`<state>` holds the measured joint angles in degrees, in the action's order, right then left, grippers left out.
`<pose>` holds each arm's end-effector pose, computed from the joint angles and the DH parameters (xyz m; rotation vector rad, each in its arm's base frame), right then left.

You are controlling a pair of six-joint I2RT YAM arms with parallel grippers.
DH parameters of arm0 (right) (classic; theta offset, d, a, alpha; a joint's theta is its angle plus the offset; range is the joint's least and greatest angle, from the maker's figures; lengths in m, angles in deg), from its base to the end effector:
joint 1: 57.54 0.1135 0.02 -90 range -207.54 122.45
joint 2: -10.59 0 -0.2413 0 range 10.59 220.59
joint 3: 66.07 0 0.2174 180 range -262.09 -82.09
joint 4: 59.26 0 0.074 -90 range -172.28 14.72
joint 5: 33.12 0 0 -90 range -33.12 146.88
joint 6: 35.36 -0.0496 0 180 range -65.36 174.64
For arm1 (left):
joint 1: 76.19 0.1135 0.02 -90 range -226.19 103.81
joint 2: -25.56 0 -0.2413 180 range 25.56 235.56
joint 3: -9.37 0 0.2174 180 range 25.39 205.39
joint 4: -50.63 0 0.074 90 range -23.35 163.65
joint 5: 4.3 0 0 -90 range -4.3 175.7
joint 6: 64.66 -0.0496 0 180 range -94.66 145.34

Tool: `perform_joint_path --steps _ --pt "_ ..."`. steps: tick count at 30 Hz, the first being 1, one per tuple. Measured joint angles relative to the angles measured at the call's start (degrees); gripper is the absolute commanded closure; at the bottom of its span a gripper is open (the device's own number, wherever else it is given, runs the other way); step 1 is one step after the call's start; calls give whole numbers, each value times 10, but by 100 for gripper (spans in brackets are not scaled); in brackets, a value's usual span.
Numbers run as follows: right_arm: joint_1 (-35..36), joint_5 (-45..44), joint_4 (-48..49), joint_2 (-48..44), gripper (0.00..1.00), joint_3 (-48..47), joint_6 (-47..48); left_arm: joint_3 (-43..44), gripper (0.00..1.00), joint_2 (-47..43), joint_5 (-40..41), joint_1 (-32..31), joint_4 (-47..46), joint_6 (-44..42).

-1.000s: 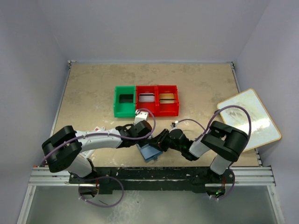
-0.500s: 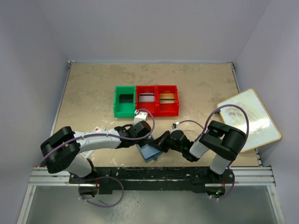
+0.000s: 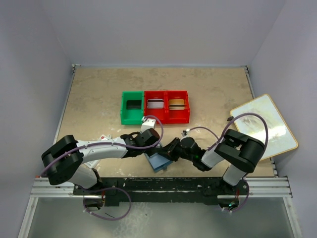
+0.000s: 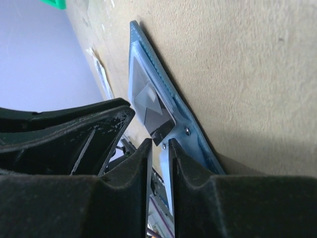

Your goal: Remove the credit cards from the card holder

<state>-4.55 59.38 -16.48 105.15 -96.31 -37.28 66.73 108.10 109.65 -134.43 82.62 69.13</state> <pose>0.1477 0.1996 0.1127 0.7571 2.2478 1.5541 0.1488 -0.2021 0.1600 0.1566 2.4557 -0.2347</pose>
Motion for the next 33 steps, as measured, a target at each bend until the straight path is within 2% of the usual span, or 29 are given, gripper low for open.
perform_joint_path --steps 13,21,25,33 --pt "0 0 43 66 76 -32 -9 -16 83 4 4 0 -9 1" --pt "0 0 40 71 89 -35 -7 -18 82 4 9 0 -15 0" --pt "0 -1 31 70 94 -39 -1 -3 82 4 21 0 13 -7" --pt "0 -1 10 61 99 -44 10 56 83 4 53 0 39 -35"
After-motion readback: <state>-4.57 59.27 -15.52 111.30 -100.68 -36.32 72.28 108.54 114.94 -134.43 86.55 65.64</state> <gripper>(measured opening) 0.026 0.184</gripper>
